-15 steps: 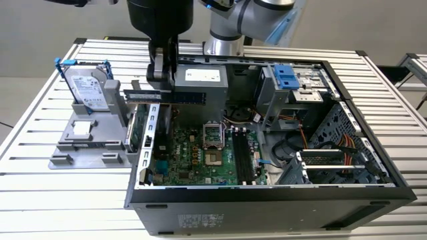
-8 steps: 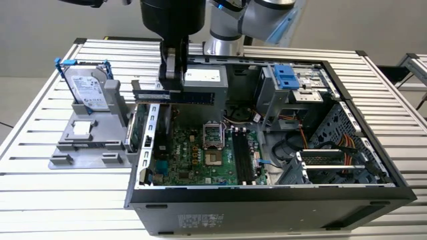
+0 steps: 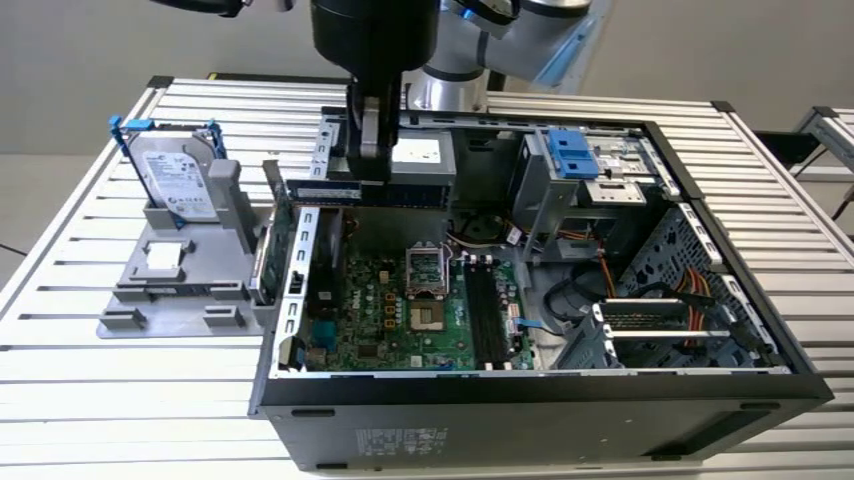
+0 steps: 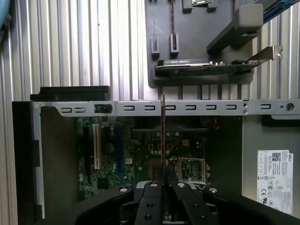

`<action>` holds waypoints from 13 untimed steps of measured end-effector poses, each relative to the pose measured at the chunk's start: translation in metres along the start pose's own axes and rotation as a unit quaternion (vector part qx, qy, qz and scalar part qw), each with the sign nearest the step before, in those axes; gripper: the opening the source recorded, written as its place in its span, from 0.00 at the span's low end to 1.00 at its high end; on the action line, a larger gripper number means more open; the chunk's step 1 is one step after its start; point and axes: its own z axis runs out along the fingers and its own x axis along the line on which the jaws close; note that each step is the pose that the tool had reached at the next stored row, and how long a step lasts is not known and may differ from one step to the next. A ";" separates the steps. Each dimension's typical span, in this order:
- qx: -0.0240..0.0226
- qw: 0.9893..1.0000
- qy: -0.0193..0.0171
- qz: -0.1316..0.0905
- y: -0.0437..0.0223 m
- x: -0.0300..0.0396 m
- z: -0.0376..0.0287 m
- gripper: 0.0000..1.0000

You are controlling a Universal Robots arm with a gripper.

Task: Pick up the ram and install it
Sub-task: 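Pick up the ram and move it above insertion slot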

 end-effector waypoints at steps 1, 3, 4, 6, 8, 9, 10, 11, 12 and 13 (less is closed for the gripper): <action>0.000 1.000 0.000 0.000 -0.0021 -0.0001 -0.0001 0.00; 0.000 1.000 0.000 0.000 -0.0065 -0.0002 -0.0001 0.00; 0.000 1.000 0.000 0.000 -0.0086 -0.0003 -0.0002 0.00; 0.000 1.000 0.000 0.000 -0.0131 -0.0004 -0.0002 0.00; 0.000 1.000 0.000 0.000 -0.0172 -0.0006 -0.0003 0.00; 0.000 1.000 0.000 0.000 -0.0189 -0.0006 -0.0003 0.00; 0.000 1.000 0.000 0.000 -0.0208 -0.0007 -0.0004 0.00; 0.000 1.000 0.000 0.000 -0.0224 -0.0007 -0.0004 0.00; 0.000 1.000 0.000 0.000 -0.0240 -0.0008 -0.0004 0.00; 0.000 1.000 0.000 0.000 -0.0257 -0.0008 -0.0005 0.00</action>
